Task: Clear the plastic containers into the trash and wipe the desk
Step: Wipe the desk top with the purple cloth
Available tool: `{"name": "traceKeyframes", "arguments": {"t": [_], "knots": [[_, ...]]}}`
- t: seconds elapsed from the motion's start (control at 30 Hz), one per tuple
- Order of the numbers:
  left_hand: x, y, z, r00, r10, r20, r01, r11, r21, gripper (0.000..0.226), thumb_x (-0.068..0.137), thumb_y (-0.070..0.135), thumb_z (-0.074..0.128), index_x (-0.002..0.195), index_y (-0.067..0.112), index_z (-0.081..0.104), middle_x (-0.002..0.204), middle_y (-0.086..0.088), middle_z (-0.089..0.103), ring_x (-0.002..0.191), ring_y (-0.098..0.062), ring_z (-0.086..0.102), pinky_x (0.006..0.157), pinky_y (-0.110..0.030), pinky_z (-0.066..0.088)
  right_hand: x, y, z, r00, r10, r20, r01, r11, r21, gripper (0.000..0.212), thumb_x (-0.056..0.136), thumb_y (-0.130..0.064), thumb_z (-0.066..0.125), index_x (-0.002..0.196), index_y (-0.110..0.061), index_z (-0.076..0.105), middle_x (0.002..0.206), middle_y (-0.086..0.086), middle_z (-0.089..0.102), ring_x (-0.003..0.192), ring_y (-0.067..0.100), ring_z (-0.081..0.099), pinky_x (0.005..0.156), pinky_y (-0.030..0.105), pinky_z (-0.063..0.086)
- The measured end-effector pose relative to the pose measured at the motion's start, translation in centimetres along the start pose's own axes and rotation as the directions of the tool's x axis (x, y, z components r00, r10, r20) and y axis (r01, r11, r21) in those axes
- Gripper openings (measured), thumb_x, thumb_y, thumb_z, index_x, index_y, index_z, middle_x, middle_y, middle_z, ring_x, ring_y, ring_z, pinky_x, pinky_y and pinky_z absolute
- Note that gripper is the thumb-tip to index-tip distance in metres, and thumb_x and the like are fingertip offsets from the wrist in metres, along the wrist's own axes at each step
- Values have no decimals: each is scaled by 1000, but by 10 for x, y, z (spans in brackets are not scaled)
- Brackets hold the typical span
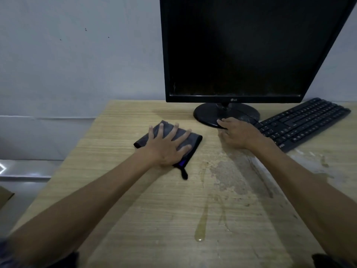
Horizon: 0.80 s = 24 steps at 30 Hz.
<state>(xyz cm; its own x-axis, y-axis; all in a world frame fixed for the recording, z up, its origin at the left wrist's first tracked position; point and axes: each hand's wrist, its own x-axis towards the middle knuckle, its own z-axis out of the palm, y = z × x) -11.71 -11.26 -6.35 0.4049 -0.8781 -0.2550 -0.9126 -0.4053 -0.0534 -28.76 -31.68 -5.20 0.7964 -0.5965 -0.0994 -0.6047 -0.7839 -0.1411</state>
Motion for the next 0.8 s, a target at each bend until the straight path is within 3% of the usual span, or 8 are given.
{"name": "traceKeyframes", "arguments": {"t": [0.13,0.2,0.27,0.33,0.43,0.63,0.8], "knots": [[-40,0,-4,998,30,50,-34,996,79,67,102,68,10,159,43,-15,171,-2,-16,154,-48,-12,118,-67,-14,2,1,3,1000,-1,-12,1,1000,3,56,108,-42,34,161,-28,27,167,-5,24,147,26,37,122,52,27],[-33,7,-12,999,33,-14,-33,999,0,67,103,65,12,162,39,-4,173,-3,-6,154,-50,-6,118,-67,-11,3,3,4,1000,-3,-24,3,1000,9,56,108,-42,35,161,-28,28,167,-5,25,147,26,38,121,52,28],[-16,18,-8,997,22,-68,-31,990,-139,67,102,66,11,162,41,-4,172,2,-10,153,-51,-11,120,-66,-9,3,2,5,1000,-2,-21,3,1000,7,56,108,-43,35,161,-28,27,167,-5,25,147,26,38,121,53,28],[3,26,4,994,34,-107,-49,989,-143,66,101,69,9,161,45,-4,171,7,-15,154,-45,-18,122,-65,-9,3,3,6,1000,-1,-18,1,1000,0,56,108,-43,35,162,-28,26,167,-5,25,147,25,38,121,53,28],[29,14,5,988,46,-148,-64,990,-124,70,97,77,10,160,49,3,173,9,-5,158,-34,-10,123,-63,-5,2,4,5,1000,-5,-21,5,1000,5,56,108,-42,37,162,-28,26,167,-6,24,148,23,37,121,54,27],[34,-22,5,983,-55,-173,28,988,-154,80,91,84,10,161,46,7,173,5,8,159,-31,-1,126,-55,1,0,3,7,1000,-7,-12,7,1000,13,57,109,-41,36,162,-27,24,169,-5,20,150,24,33,123,59,14],[-2,-85,15,962,-214,-169,178,962,-205,82,91,83,12,162,44,5,173,5,5,159,-31,-4,126,-56,3,0,5,6,1000,-4,-10,5,999,54,55,109,-40,35,162,-28,25,170,-4,19,153,26,27,125,59,11]]}}
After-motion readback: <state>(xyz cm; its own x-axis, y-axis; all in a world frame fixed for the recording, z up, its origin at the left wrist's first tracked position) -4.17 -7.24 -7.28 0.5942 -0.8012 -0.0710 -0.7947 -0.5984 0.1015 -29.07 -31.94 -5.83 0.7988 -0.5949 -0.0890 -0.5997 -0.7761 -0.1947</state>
